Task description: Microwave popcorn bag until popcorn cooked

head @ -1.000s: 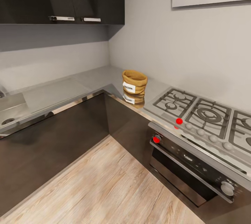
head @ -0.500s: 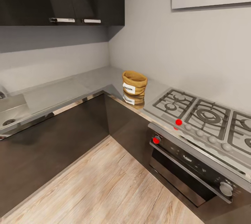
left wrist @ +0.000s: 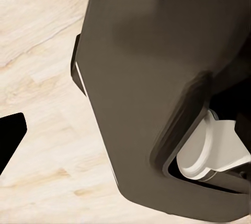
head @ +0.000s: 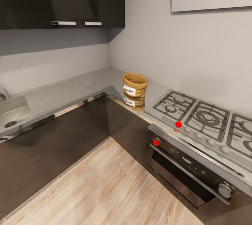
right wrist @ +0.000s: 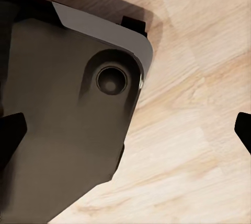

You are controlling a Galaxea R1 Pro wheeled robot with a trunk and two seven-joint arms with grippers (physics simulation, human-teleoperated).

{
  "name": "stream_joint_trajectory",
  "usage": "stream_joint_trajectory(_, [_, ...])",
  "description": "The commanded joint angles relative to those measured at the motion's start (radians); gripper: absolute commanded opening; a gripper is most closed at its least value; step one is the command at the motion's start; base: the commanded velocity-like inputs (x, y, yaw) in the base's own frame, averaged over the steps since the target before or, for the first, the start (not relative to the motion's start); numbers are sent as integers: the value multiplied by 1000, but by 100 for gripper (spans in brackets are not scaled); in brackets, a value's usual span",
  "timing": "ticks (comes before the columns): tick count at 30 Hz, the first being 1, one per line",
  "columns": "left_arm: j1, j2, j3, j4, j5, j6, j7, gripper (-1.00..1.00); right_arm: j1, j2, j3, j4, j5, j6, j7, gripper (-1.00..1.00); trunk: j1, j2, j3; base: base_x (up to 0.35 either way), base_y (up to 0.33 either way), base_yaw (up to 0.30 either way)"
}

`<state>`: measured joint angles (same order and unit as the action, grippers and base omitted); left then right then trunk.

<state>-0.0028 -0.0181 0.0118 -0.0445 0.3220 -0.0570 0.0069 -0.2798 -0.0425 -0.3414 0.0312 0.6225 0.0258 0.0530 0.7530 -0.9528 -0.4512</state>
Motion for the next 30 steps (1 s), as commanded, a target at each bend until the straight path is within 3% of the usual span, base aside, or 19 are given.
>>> stream_joint_trajectory(1, [0,0,1,0,4,-3,1,100,-1,0,-8,1,8,2,2,100,-4,7,2,0,0,0])
stream_joint_trajectory(30, [0,0,1,1,5,3,1,100,-1,-3,-10,1,2,15,4,100,-115,210,93,0,0,0])
